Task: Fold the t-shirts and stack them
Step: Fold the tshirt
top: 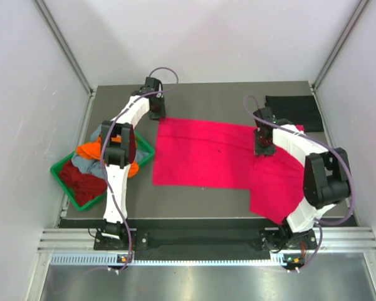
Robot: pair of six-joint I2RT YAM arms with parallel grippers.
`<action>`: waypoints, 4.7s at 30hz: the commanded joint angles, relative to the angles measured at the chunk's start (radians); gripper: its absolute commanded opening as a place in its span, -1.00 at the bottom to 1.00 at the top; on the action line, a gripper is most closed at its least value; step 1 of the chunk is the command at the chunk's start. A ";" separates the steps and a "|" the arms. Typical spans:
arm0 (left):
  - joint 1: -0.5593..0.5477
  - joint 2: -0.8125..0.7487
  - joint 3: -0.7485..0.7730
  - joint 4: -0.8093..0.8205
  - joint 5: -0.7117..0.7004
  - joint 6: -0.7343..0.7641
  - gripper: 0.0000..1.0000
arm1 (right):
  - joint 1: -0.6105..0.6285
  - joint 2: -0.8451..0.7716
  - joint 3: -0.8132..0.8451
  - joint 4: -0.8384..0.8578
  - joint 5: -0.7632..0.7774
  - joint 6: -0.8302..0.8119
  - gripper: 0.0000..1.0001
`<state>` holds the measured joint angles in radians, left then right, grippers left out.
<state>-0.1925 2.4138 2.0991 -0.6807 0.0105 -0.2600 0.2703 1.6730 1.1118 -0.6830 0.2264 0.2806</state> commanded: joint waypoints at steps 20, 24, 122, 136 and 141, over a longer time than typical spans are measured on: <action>-0.007 -0.051 -0.033 0.001 0.142 0.166 -0.07 | -0.579 0.073 0.286 0.169 -0.375 -0.167 -0.16; 0.005 -0.048 -0.033 0.010 0.111 0.191 -0.03 | -0.602 0.100 0.304 0.184 -0.397 -0.190 -0.16; -0.380 -1.208 -0.901 -0.030 -0.194 -0.232 -0.24 | -0.434 -0.283 0.086 -0.007 -0.360 0.097 0.92; -0.381 -1.475 -1.160 -0.129 -0.294 -0.438 -0.09 | -0.493 -0.343 0.028 0.048 -0.406 0.215 0.99; -0.380 -1.444 -1.191 -0.183 -0.248 -0.499 -0.13 | -0.505 -0.351 -0.004 0.068 -0.433 0.221 0.99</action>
<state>-0.5713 0.9703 0.9375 -0.8318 -0.2676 -0.6952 -0.2272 1.3552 1.1122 -0.6579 -0.1757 0.4820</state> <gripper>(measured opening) 0.438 0.996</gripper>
